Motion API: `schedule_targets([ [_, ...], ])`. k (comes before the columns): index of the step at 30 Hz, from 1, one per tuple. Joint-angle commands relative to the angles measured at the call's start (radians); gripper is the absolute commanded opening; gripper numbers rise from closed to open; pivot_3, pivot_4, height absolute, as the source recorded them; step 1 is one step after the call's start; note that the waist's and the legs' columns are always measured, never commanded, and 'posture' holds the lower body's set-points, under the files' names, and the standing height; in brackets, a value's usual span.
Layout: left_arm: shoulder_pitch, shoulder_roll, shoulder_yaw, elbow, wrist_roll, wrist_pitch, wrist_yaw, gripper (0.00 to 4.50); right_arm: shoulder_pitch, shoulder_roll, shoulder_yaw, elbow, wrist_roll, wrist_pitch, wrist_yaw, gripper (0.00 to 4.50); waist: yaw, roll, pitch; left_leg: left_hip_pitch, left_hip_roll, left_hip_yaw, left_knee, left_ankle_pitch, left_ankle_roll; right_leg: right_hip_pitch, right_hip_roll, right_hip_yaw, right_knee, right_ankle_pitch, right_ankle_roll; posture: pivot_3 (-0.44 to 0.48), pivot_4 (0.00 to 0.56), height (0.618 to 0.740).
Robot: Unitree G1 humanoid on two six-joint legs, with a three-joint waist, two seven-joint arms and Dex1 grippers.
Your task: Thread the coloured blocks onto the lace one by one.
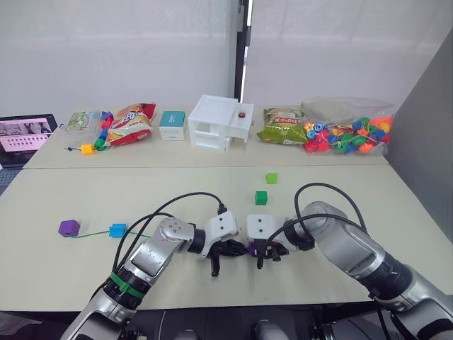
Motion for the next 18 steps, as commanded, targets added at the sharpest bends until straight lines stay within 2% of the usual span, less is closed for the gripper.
schedule_targets([
  [1, 0.011, -0.020, -0.009, -0.036, 0.001, 0.007, 0.023, 0.00, 0.034, 0.014, 0.046, -0.001, 0.004, 0.006, 0.000, 1.36, 0.000, 0.000, 0.000, 0.000, 0.000, 0.000, 0.000, 0.000, 0.000, 0.000, 0.000, 0.000, 0.000, 0.000, 0.000, 0.000, 0.150, 0.740],
  [2, 0.010, -0.027, 0.003, -0.035, -0.008, 0.016, 0.032, 0.00, 0.034, 0.014, 0.046, 0.001, 0.004, 0.006, 0.001, 1.36, 0.000, 0.000, 0.000, 0.000, 0.000, 0.000, 0.000, 0.000, 0.000, 0.000, 0.000, 0.000, 0.000, 0.000, 0.000, 0.000, 0.150, 0.740],
  [9, 0.029, 0.030, 0.054, -0.121, -0.056, 0.084, 0.005, 2.24, 0.042, 0.011, 0.043, -0.006, 0.004, 0.022, -0.006, 1.36, -0.003, 0.000, 0.000, 0.000, 0.000, 0.000, 0.000, 0.000, 0.000, -0.001, 0.000, 0.000, 0.000, 0.000, 0.000, 0.000, 0.150, 0.740],
  [18, 0.071, 0.137, 0.123, -0.167, -0.099, 0.089, -0.016, 2.24, 0.051, 0.009, 0.025, 0.011, 0.002, 0.015, -0.014, 1.36, -0.003, 0.000, 0.000, -0.001, 0.001, 0.001, -0.001, 0.000, 0.000, -0.004, 0.000, 0.001, 0.002, 0.000, -0.001, 0.000, 0.150, 0.740],
])
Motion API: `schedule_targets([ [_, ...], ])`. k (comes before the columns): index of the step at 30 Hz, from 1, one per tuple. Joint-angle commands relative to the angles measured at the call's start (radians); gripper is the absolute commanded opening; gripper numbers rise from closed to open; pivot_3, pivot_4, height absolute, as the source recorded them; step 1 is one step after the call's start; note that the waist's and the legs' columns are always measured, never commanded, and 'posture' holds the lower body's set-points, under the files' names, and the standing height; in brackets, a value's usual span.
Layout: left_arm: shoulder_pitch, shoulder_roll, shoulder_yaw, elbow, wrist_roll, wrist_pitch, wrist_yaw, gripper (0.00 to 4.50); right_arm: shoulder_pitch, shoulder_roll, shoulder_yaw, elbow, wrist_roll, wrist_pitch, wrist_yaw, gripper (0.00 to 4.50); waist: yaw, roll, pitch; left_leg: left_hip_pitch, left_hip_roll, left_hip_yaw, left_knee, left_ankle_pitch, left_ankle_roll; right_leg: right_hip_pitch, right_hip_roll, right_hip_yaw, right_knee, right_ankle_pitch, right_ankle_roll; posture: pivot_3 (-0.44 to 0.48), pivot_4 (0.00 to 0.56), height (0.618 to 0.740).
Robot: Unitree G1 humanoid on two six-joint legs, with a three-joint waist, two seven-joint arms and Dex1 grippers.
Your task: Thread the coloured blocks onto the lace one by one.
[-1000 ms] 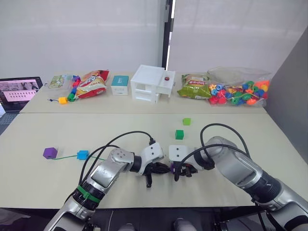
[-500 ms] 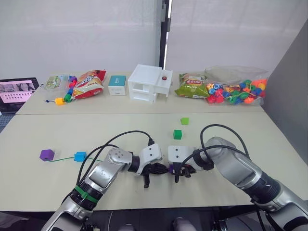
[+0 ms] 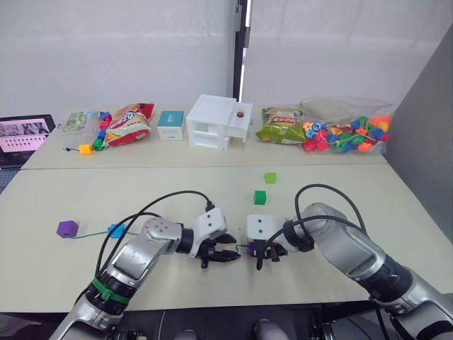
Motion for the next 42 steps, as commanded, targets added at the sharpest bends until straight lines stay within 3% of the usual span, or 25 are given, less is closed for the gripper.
schedule_targets([
  [1, 0.013, 0.023, 0.036, -0.038, -0.027, -0.016, -0.012, 2.24, 0.034, 0.004, 0.035, 0.025, 0.004, 0.008, -0.003, 1.36, 0.000, 0.000, 0.000, 0.000, 0.000, 0.000, 0.000, 0.000, 0.000, 0.000, 0.000, 0.000, 0.000, 0.000, 0.000, 0.000, 0.150, 0.740],
  [6, 0.043, 0.042, 0.040, -0.057, -0.041, -0.019, -0.017, 2.24, 0.053, -0.003, 0.014, 0.019, 0.009, -0.009, -0.004, 1.36, 0.002, 0.000, 0.000, -0.001, 0.000, 0.000, 0.000, 0.000, 0.000, -0.002, 0.000, 0.000, 0.000, 0.000, 0.000, 0.000, 0.150, 0.740],
  [22, 0.060, -0.069, -0.010, -0.032, -0.003, -0.051, 0.090, 2.24, 0.097, -0.010, -0.012, -0.036, 0.015, 0.023, -0.013, 1.36, 0.007, 0.000, 0.000, -0.005, -0.001, 0.000, 0.000, 0.000, 0.000, -0.004, -0.001, 0.000, 0.000, 0.000, 0.000, 0.000, 0.150, 0.740],
  [29, 0.047, -0.077, -0.011, -0.018, -0.003, -0.056, 0.084, 0.02, 0.094, -0.013, -0.017, -0.039, 0.017, 0.030, -0.014, 1.36, 0.007, 0.000, 0.000, -0.006, -0.001, 0.000, 0.000, 0.000, 0.000, -0.005, -0.001, 0.000, 0.000, 0.000, 0.000, 0.000, 0.150, 0.740],
  [42, -0.016, -0.085, -0.088, 0.013, 0.039, -0.079, 0.053, 0.02, 0.087, 0.011, -0.012, -0.053, 0.020, 0.033, -0.027, 1.36, 0.005, 0.000, 0.000, -0.007, -0.001, 0.000, 0.000, 0.000, 0.000, -0.005, 0.000, 0.000, 0.000, 0.000, 0.000, 0.000, 0.150, 0.740],
])
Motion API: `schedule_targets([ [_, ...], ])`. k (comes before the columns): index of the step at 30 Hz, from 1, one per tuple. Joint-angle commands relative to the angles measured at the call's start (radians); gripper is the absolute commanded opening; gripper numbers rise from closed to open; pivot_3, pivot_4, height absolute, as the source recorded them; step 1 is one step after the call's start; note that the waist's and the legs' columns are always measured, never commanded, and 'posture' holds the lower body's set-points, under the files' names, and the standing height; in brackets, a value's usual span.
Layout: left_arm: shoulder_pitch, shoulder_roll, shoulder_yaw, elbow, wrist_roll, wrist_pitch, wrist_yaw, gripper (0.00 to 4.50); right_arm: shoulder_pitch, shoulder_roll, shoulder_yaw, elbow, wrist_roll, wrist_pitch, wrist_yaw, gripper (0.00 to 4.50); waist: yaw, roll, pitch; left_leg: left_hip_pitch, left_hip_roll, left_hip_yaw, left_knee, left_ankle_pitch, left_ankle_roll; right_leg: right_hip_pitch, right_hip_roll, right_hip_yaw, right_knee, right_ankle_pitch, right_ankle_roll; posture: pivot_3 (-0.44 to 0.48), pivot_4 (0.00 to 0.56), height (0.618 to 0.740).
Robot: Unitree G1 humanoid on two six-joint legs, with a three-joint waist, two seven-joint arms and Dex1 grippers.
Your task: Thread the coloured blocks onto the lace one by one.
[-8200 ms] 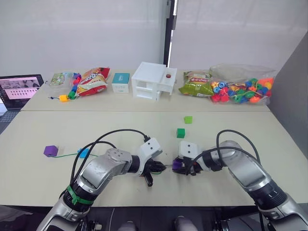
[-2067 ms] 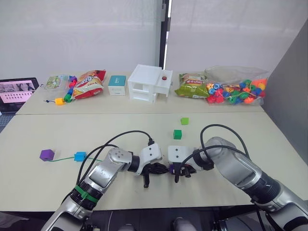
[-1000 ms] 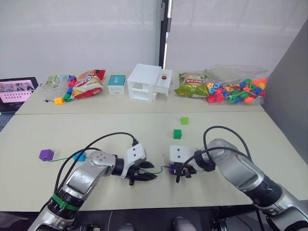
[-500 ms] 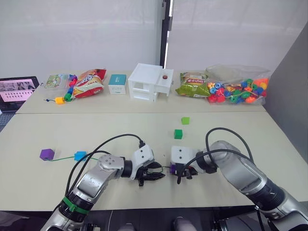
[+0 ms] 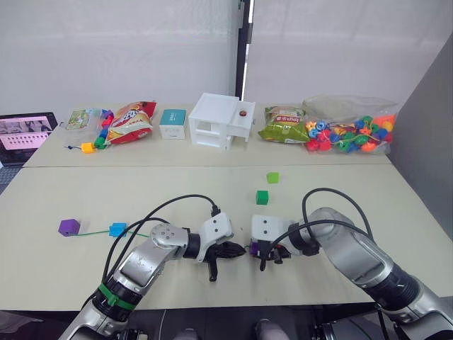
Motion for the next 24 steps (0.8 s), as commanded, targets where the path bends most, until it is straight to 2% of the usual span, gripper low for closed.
schedule_targets([
  [1, -0.028, -0.011, -0.027, 0.012, 0.018, -0.029, -0.014, 0.02, 0.016, 0.015, 0.049, -0.001, 0.017, 0.013, 0.001, 1.36, -0.001, 0.000, 0.000, 0.000, 0.000, 0.000, 0.000, 0.000, 0.000, 0.000, 0.000, 0.000, 0.000, 0.000, 0.000, 0.000, 0.150, 0.740],
  [6, -0.064, -0.046, -0.056, 0.069, 0.061, -0.052, 0.000, 0.02, 0.002, 0.037, 0.058, 0.001, 0.019, 0.012, 0.002, 1.36, -0.002, 0.000, 0.000, 0.000, 0.000, 0.000, 0.000, 0.000, 0.000, 0.000, 0.000, 0.000, 0.000, 0.000, 0.000, 0.000, 0.150, 0.740],
  [12, -0.054, -0.022, -0.007, 0.036, 0.052, -0.024, 0.009, 0.02, -0.002, 0.038, 0.069, 0.009, 0.012, 0.003, 0.003, 1.36, -0.003, 0.000, 0.000, 0.000, 0.000, 0.000, 0.000, 0.000, 0.000, 0.000, 0.000, 0.000, 0.001, 0.000, 0.000, 0.000, 0.150, 0.740],
  [18, -0.041, 0.024, 0.051, -0.049, -0.012, 0.027, -0.026, 1.82, -0.009, 0.050, 0.071, 0.025, 0.012, 0.001, -0.006, 1.36, -0.007, 0.000, 0.000, 0.000, 0.001, 0.000, 0.000, 0.000, 0.000, -0.001, 0.001, 0.000, 0.002, 0.000, 0.000, 0.000, 0.150, 0.740],
  [20, -0.046, 0.044, 0.044, -0.060, -0.001, 0.027, -0.028, 2.48, -0.007, 0.054, 0.066, 0.031, 0.014, 0.000, -0.013, 2.36, -0.005, 0.000, 0.000, 0.000, 0.000, 0.000, 0.000, 0.000, 0.000, -0.001, 0.000, 0.000, 0.002, 0.000, 0.000, 0.000, 0.150, 0.740],
  [23, -0.055, 0.071, 0.024, -0.063, 0.016, 0.019, -0.046, 3.49, -0.002, 0.054, 0.054, 0.027, 0.025, 0.010, -0.014, 3.35, -0.005, 0.000, 0.000, 0.000, 0.000, 0.000, 0.000, 0.000, 0.000, -0.001, 0.000, 0.000, 0.002, 0.000, 0.000, 0.000, 0.150, 0.740],
  [24, -0.060, 0.074, 0.019, -0.059, 0.018, 0.016, -0.051, 3.50, 0.000, 0.055, 0.043, 0.021, 0.030, 0.014, -0.017, 3.68, -0.004, 0.000, 0.000, 0.000, 0.000, 0.000, 0.000, 0.000, 0.000, -0.001, 0.000, 0.000, 0.002, 0.000, 0.000, 0.000, 0.150, 0.740],
])
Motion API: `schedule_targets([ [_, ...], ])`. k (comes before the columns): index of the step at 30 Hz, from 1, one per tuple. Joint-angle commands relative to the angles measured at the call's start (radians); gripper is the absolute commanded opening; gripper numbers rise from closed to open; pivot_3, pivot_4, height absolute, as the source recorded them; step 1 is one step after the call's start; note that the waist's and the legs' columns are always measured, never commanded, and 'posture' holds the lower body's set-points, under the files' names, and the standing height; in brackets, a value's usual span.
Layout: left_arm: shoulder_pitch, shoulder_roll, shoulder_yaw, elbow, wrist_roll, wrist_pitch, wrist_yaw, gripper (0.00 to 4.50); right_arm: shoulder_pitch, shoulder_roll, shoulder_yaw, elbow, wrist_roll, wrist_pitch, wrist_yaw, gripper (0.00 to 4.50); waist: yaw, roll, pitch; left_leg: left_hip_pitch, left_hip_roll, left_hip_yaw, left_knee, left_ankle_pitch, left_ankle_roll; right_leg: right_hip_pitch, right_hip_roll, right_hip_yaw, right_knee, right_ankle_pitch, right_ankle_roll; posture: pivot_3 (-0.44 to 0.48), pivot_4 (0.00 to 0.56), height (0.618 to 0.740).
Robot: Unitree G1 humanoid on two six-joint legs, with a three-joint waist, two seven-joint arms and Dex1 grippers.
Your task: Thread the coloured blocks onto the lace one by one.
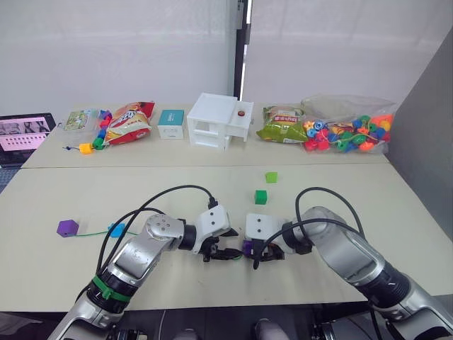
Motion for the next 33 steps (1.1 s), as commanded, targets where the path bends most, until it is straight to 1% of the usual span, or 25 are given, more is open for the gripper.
schedule_targets([
  [1, -0.024, 0.011, -0.016, -0.027, 0.006, -0.020, -0.027, 3.50, 0.027, 0.006, 0.016, -0.009, 0.037, 0.020, 0.006, 3.98, 0.002, 0.000, 0.000, 0.000, 0.000, 0.000, 0.000, 0.000, 0.000, 0.000, 0.000, 0.000, 0.000, 0.000, 0.000, 0.000, 0.150, 0.740],
  [2, -0.028, 0.007, -0.027, -0.020, 0.012, -0.029, -0.028, 3.50, 0.031, 0.000, 0.008, -0.018, 0.041, 0.022, 0.008, 4.38, 0.004, 0.000, 0.000, 0.000, 0.000, 0.000, 0.000, 0.000, 0.000, 0.000, 0.000, 0.000, 0.000, 0.000, 0.000, 0.000, 0.150, 0.740],
  [3, -0.035, -0.002, -0.040, -0.005, 0.025, -0.042, -0.023, 3.50, 0.038, -0.012, -0.002, -0.031, 0.045, 0.023, 0.012, 4.45, 0.005, 0.000, 0.000, -0.001, -0.001, 0.000, 0.000, 0.000, 0.000, 0.000, -0.001, 0.000, 0.000, 0.000, 0.000, 0.000, 0.150, 0.740],
  [9, -0.072, -0.066, -0.092, 0.057, 0.044, -0.076, -0.034, 3.50, 0.123, -0.123, -0.085, -0.128, 0.086, 0.000, 0.025, 4.45, 0.030, 0.001, 0.001, -0.004, -0.002, 0.000, 0.000, 0.000, 0.000, -0.002, -0.002, 0.000, -0.001, 0.000, 0.000, 0.000, 0.150, 0.740],
  [12, -0.087, -0.095, -0.113, 0.094, 0.053, -0.076, -0.035, 3.50, 0.152, -0.157, -0.112, -0.134, 0.098, -0.027, 0.012, 4.45, 0.034, 0.001, 0.001, -0.009, -0.002, 0.000, 0.002, 0.000, 0.000, -0.005, -0.001, 0.000, -0.001, 0.000, 0.001, 0.000, 0.150, 0.740],
  [16, -0.098, -0.137, -0.120, 0.110, 0.055, -0.041, -0.013, 3.50, 0.160, -0.172, -0.134, -0.104, 0.099, -0.070, -0.008, 4.45, 0.033, 0.001, 0.001, -0.009, -0.002, 0.000, 0.004, 0.000, 0.001, -0.005, -0.001, 0.000, -0.001, 0.000, 0.001, 0.000, 0.150, 0.740],
  [21, -0.087, -0.150, -0.128, 0.083, 0.050, 0.008, -0.010, 3.50, 0.171, -0.181, -0.135, -0.084, 0.099, -0.096, -0.026, 4.45, 0.032, 0.001, 0.001, -0.009, -0.002, 0.000, 0.006, 0.000, 0.001, -0.005, -0.001, 0.000, -0.001, 0.000, 0.001, 0.000, 0.150, 0.740],
  [25, -0.101, -0.181, -0.135, 0.111, 0.089, 0.021, 0.050, 3.50, 0.178, -0.182, -0.133, -0.074, 0.095, -0.104, -0.038, 4.45, 0.034, 0.001, 0.001, -0.009, -0.002, 0.000, 0.009, 0.000, 0.001, -0.003, -0.001, 0.000, -0.001, 0.000, 0.001, 0.000, 0.150, 0.740],
  [30, -0.100, -0.174, -0.138, 0.107, 0.094, 0.015, 0.045, 3.50, 0.173, -0.178, -0.133, -0.061, 0.096, -0.109, -0.050, 4.45, 0.032, 0.001, 0.001, -0.009, -0.002, 0.000, 0.011, 0.000, 0.001, -0.001, -0.001, 0.000, -0.001, 0.000, 0.001, 0.000, 0.150, 0.740],
  [33, -0.099, -0.164, -0.135, 0.099, 0.084, 0.009, 0.028, 2.74, 0.166, -0.173, -0.128, -0.045, 0.092, -0.119, -0.055, 4.50, 0.032, 0.001, 0.001, -0.008, -0.002, 0.000, 0.011, 0.000, 0.001, -0.001, -0.001, 0.000, -0.001, 0.000, 0.001, 0.000, 0.150, 0.740],
])
